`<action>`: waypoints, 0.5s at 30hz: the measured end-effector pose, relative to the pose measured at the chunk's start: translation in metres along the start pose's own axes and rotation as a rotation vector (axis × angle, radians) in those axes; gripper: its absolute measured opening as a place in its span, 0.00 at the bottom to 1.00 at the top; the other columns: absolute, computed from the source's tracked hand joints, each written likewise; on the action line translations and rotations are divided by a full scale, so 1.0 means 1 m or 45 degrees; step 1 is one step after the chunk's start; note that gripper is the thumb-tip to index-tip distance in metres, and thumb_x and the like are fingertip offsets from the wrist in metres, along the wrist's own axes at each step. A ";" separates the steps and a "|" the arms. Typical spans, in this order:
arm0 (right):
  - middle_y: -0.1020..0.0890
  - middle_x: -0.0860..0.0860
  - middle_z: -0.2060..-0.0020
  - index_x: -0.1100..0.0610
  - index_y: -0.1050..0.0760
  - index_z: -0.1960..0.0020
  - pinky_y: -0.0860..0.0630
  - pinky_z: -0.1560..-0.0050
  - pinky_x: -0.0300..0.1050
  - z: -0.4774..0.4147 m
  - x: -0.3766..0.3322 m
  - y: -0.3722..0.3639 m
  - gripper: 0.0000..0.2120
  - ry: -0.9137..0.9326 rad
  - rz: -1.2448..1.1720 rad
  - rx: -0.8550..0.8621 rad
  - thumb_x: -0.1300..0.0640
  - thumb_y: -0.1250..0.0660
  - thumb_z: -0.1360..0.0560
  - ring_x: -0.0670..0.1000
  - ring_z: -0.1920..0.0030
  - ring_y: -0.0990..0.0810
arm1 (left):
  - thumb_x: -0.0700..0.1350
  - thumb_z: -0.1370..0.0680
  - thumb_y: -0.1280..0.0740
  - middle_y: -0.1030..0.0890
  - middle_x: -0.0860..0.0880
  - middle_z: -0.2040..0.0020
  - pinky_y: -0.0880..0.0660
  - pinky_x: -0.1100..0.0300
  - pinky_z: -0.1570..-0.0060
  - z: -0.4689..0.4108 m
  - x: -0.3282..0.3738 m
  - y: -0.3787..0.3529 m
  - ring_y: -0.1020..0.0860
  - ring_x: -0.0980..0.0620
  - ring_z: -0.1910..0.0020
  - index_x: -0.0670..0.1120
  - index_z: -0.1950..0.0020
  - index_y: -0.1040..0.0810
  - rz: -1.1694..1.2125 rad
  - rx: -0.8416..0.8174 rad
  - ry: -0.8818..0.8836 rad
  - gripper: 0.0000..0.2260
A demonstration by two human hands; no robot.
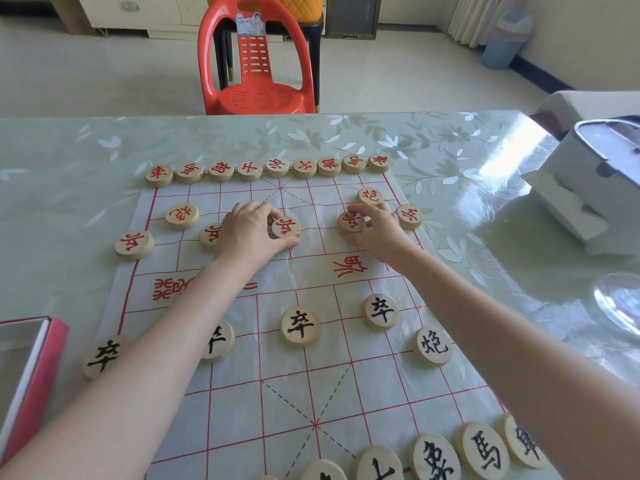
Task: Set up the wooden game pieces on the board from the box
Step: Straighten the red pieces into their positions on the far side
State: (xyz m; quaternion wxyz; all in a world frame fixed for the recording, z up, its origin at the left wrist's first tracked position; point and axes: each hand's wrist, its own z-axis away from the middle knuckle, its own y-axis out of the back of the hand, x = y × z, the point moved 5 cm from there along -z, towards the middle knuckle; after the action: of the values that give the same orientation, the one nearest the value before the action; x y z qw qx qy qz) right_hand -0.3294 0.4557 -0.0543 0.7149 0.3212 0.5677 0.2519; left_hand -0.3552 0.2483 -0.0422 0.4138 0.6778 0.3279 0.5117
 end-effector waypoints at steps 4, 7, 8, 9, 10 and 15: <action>0.35 0.53 0.34 0.48 0.33 0.31 0.35 0.33 0.55 0.000 -0.001 0.000 0.26 0.005 0.001 0.004 0.59 0.32 0.28 0.57 0.35 0.36 | 0.60 0.34 0.28 0.22 0.49 0.48 0.32 0.56 0.48 0.001 0.001 0.000 0.28 0.47 0.46 0.48 0.46 0.24 -0.007 0.007 0.008 0.23; 0.35 0.53 0.34 0.48 0.33 0.31 0.34 0.33 0.55 0.001 -0.001 0.000 0.28 0.001 -0.001 0.007 0.60 0.32 0.28 0.57 0.35 0.35 | 0.61 0.34 0.28 0.22 0.48 0.48 0.32 0.55 0.47 0.002 0.001 0.000 0.29 0.47 0.45 0.48 0.45 0.24 0.002 -0.001 0.012 0.24; 0.34 0.53 0.34 0.49 0.34 0.31 0.33 0.33 0.55 0.002 -0.001 0.000 0.28 0.006 -0.019 0.010 0.59 0.31 0.28 0.57 0.35 0.35 | 0.61 0.35 0.28 0.22 0.48 0.47 0.32 0.55 0.46 0.003 0.002 0.000 0.29 0.47 0.45 0.48 0.44 0.24 0.000 -0.007 0.013 0.25; 0.33 0.53 0.34 0.49 0.34 0.31 0.32 0.34 0.56 0.003 -0.002 0.002 0.28 0.021 -0.042 0.027 0.58 0.31 0.29 0.57 0.35 0.34 | 0.62 0.35 0.28 0.23 0.48 0.46 0.33 0.55 0.45 0.003 0.003 0.000 0.29 0.47 0.44 0.48 0.43 0.25 -0.004 -0.012 0.015 0.27; 0.31 0.53 0.35 0.49 0.33 0.31 0.32 0.35 0.56 0.004 -0.001 0.008 0.27 0.042 -0.060 0.068 0.57 0.31 0.29 0.56 0.36 0.33 | 0.62 0.35 0.29 0.23 0.48 0.45 0.33 0.55 0.44 0.004 0.004 0.001 0.30 0.47 0.43 0.48 0.41 0.25 -0.006 -0.015 0.016 0.28; 0.29 0.56 0.39 0.55 0.30 0.34 0.29 0.39 0.52 0.006 0.028 0.061 0.23 -0.030 -0.135 0.360 0.59 0.32 0.28 0.57 0.38 0.29 | 0.57 0.30 0.29 0.25 0.47 0.43 0.35 0.57 0.43 0.008 0.023 0.009 0.31 0.47 0.40 0.48 0.38 0.26 0.073 0.019 -0.037 0.24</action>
State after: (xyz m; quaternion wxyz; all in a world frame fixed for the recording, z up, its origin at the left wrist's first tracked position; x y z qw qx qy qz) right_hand -0.3168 0.5155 -0.0258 0.6814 0.3910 0.6054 0.1274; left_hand -0.3408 0.2627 -0.0256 0.3985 0.6974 0.3061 0.5110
